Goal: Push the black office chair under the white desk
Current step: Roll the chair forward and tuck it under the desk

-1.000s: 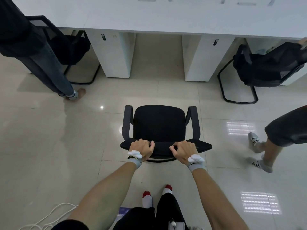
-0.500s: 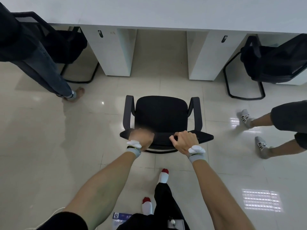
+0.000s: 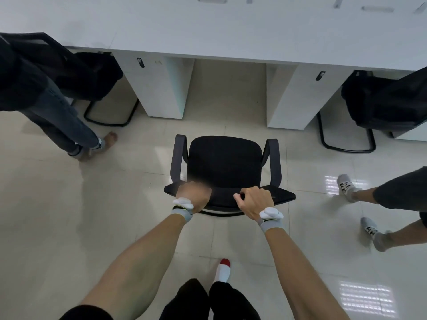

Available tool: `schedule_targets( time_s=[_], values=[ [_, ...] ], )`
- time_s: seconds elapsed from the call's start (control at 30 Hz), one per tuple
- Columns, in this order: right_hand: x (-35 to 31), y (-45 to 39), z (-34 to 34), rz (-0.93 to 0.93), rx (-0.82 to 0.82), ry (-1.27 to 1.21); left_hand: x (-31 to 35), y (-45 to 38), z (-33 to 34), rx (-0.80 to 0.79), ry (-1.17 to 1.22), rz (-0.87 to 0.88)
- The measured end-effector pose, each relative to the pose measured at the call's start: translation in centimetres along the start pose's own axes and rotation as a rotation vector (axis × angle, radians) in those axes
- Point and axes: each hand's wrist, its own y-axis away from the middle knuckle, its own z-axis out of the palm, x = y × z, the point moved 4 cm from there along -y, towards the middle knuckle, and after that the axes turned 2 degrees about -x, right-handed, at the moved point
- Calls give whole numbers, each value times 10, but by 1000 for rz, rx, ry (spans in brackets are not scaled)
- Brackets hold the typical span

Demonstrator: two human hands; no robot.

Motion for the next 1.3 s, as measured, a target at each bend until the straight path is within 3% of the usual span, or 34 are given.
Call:
schedule_targets(
  time_s=[1.3],
  values=[
    [20, -390, -153, 43, 54, 18, 11, -397, -170, 75, -26, 52]
  ],
)
